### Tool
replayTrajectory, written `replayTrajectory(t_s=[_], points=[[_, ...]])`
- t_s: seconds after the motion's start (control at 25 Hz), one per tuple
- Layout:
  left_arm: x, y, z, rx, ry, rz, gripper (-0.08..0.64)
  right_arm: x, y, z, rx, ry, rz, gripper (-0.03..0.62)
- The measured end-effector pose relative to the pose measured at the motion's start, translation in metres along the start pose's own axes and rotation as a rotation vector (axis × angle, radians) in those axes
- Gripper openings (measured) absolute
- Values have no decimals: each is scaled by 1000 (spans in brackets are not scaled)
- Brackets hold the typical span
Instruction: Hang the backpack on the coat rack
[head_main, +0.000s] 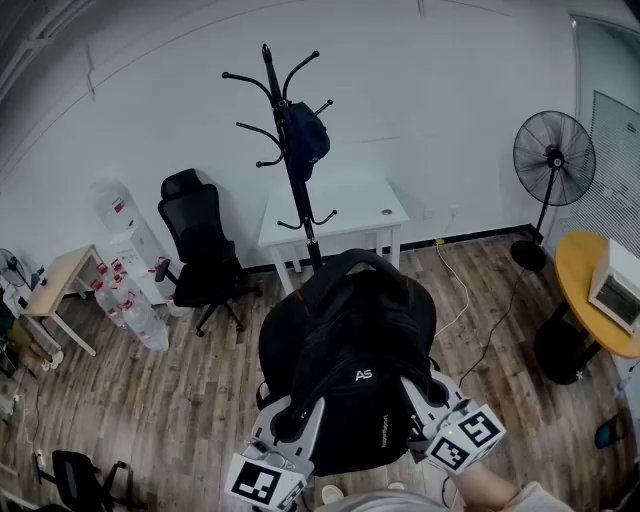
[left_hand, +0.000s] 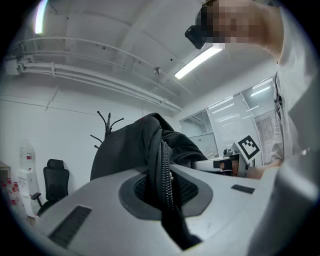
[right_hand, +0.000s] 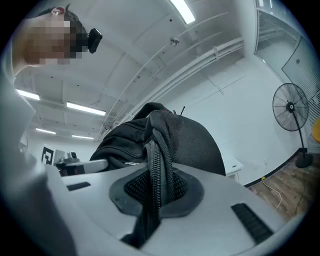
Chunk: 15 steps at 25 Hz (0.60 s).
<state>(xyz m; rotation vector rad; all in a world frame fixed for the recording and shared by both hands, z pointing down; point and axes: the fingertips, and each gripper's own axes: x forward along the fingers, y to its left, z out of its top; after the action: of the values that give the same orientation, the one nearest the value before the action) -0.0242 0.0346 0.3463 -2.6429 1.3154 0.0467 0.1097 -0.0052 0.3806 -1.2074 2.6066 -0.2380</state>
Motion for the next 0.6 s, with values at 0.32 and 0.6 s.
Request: replayTrajectory(t_s=[0.32, 0.6], points=[[2, -20, 2, 7, 11, 14, 31, -16, -8, 6, 5, 3, 15, 34], [10, -33, 10, 15, 16, 26, 31, -25, -16, 15, 22, -4, 34, 34]])
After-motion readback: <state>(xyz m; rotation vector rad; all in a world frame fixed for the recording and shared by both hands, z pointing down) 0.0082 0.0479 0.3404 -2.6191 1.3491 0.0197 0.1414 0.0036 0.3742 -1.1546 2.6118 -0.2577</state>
